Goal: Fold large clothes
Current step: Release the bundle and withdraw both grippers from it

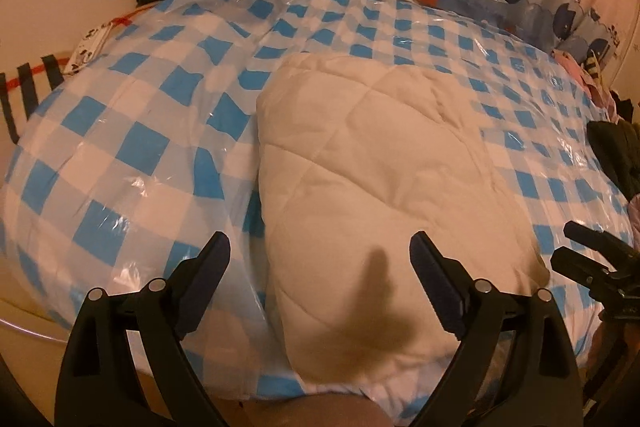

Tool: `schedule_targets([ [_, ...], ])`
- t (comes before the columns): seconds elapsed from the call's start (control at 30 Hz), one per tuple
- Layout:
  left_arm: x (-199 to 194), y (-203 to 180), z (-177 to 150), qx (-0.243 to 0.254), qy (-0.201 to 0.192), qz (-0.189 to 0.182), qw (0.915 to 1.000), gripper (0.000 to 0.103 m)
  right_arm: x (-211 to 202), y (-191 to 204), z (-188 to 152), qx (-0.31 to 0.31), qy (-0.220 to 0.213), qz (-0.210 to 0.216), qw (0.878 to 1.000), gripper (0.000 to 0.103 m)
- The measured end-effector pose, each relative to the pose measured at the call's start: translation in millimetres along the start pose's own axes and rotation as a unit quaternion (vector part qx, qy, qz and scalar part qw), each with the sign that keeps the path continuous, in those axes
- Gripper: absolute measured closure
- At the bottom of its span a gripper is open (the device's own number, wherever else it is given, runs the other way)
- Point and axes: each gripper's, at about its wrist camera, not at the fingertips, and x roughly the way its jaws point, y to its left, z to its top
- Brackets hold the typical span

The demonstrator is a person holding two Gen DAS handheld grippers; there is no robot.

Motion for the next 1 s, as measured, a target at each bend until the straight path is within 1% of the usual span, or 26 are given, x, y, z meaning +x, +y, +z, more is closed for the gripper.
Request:
schedule_targets([
  [0.1,-16,-9,-9,0.007,-0.005,0.002,1.0,0.015,-5,15,-1,-0.01,-0.003,-0.012,1.0,0.005],
  [0.23,-27,-15,-16,0.013,-0.011,0.009,0.9998,0.015,-11,33,2,-0.024,-0.012,-0.042,0.999,0.005],
  [0.4,-35,-16,-17,0.016,-0.021,0.019,0.9995,0.015,-11,45,4,-0.034,-0.012,-0.056,0.998,0.005],
  [0.53,-37,-16,-17,0.016,-0.023,0.023,0.9993,0.015,-7,51,6,-0.041,-0.007,-0.062,0.997,0.005],
  [0.77,-38,-15,-16,0.015,-0.026,0.024,0.9993,0.015,-4,56,10,-0.043,-0.004,-0.062,0.997,0.005],
  [1.0,-41,-16,-17,0.017,-0.035,0.035,0.9986,0.015,-3,57,10,-0.042,-0.002,-0.058,0.997,0.005],
])
